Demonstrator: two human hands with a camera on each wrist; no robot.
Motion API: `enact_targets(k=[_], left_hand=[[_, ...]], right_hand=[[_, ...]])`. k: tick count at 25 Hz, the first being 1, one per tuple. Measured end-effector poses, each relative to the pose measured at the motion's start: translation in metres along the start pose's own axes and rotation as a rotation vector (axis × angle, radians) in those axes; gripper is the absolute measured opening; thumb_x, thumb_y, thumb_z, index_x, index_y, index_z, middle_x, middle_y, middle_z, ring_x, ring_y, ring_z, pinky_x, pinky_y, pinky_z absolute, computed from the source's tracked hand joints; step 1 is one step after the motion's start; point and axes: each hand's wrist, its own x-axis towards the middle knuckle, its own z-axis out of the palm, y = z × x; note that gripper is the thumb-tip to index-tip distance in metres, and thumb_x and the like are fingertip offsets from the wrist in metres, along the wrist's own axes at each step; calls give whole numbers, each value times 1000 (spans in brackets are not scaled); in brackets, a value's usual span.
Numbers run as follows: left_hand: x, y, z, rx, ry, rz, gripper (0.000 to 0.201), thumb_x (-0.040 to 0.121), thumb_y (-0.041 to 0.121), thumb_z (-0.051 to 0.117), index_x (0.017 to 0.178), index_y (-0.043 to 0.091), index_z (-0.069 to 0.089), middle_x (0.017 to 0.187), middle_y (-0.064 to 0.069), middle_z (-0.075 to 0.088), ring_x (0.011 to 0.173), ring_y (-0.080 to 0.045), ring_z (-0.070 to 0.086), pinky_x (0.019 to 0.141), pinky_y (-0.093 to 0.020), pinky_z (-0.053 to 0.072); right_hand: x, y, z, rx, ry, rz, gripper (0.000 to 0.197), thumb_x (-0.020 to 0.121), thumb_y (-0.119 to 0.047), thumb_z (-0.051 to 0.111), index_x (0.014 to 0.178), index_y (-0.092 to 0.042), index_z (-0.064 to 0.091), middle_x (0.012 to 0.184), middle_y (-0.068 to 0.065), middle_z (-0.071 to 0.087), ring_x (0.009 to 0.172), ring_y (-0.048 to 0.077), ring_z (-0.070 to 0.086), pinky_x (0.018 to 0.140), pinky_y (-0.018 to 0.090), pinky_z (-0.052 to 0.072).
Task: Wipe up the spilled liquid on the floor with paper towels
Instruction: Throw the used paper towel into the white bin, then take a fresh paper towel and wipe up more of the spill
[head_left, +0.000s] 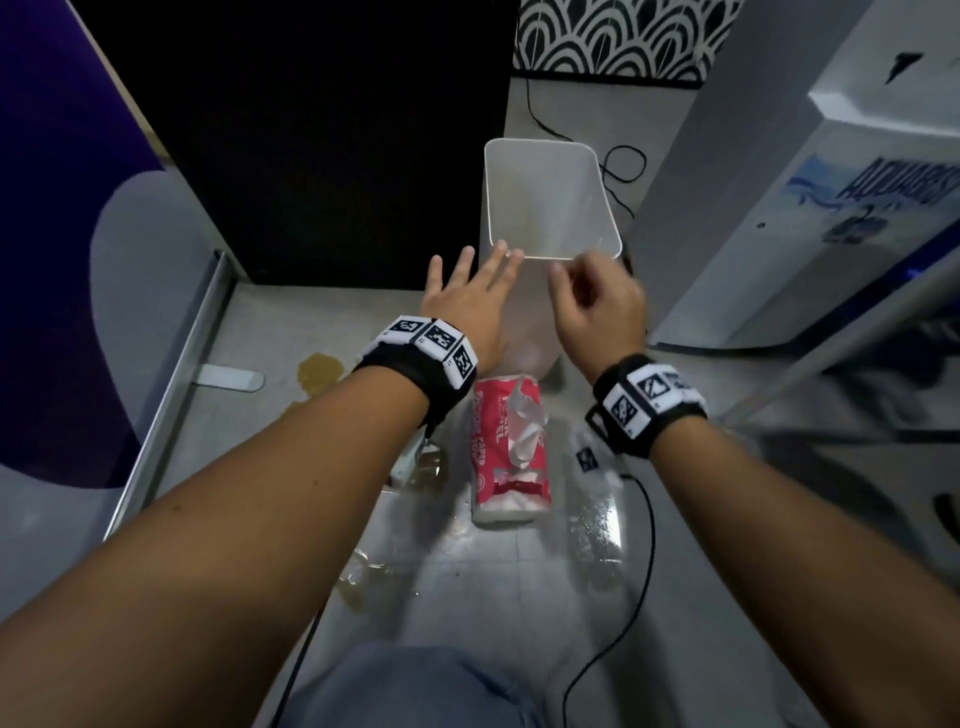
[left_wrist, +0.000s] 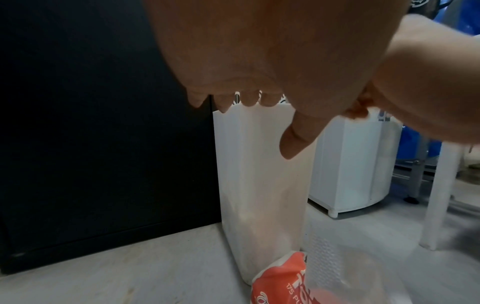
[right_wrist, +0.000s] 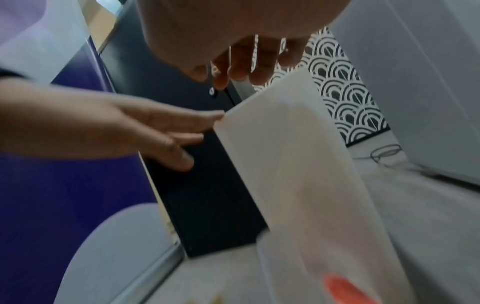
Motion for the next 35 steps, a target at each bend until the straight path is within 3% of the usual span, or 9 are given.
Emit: enact_targets(k=[2, 5, 9, 16, 20, 24, 28, 31, 35], left_hand=[[-1, -1, 0, 4, -1, -1, 94, 89, 27, 55, 156, 28, -11, 165, 7, -10, 152, -29, -3, 119, -54, -4], [0, 0, 1, 20, 0, -4, 98, 88, 24, 60, 155, 28, -11, 165, 7, -10, 152, -30, -1, 118, -55, -6], [1, -1, 3, 15, 4, -6, 101, 84, 19, 61, 156, 28, -9, 165, 6, -7, 151, -32, 3, 117, -57, -7], [1, 1, -8, -13, -32, -2, 97, 83, 21, 59, 156, 27, -5, 165, 5, -4, 151, -34, 1, 118, -58, -7], [-7, -1, -17, -158, -39, -31, 96, 85, 26, 60, 157, 29, -4, 165, 4, -7, 151, -29, -9, 119, -55, -7], [-31, -27, -15, -535, 21, -172, 86, 88, 20, 57, 158, 26, 7, 165, -2, 3, 152, -24, 4, 122, -43, 10], [-61, -64, -13, -1054, 1, -230, 69, 72, 9, 62, 136, 33, 53, 140, 0, 54, 106, -16, 60, 86, -29, 49], [-87, -84, -17, -1169, 38, -176, 52, 59, 9, 67, 110, 19, 68, 118, 3, 66, 102, -5, 60, 82, -23, 50], [-116, -109, -5, -1186, 75, -260, 56, 62, 1, 73, 115, 16, 61, 121, 2, 63, 110, -2, 56, 84, -20, 50]], right_hand=[[-40, 1, 3, -81, -255, 135, 48, 94, -58, 52, 67, -19, 50, 56, -7, 49, 53, 20, 49, 53, 28, 39], [-89, 17, 16, -481, -735, 336, 80, 79, -92, 27, 97, -20, 55, 82, -2, 65, 75, 25, 65, 69, 36, 56], [-104, 26, 24, -622, -1004, 347, 75, 91, -79, 26, 103, -15, 64, 99, 10, 71, 88, 30, 67, 76, 37, 55], [-83, 11, -1, -308, -866, 307, 62, 102, -56, 36, 56, -15, 39, 61, 7, 49, 67, 33, 55, 61, 34, 36], [-66, -16, -27, 36, -678, 392, 68, 98, -55, 52, 50, -9, 34, 47, 3, 37, 46, 17, 35, 52, 33, 26], [-36, -49, -44, 631, -627, 524, 68, 88, -53, 62, 70, 13, 58, 63, 20, 61, 59, 19, 54, 59, 30, 39], [-10, -88, -31, 1002, -758, 689, 26, 93, -24, 59, 79, -8, 73, 67, 4, 65, 56, 16, 59, 57, 25, 45], [-6, -106, -7, 1135, -954, 889, 29, 99, -22, 48, 107, -4, 70, 86, 8, 72, 73, 18, 69, 70, 25, 54], [-27, -113, 34, 1123, -1181, 1025, 47, 85, -30, 68, 120, 1, 65, 112, 21, 59, 100, 36, 53, 94, 39, 41]])
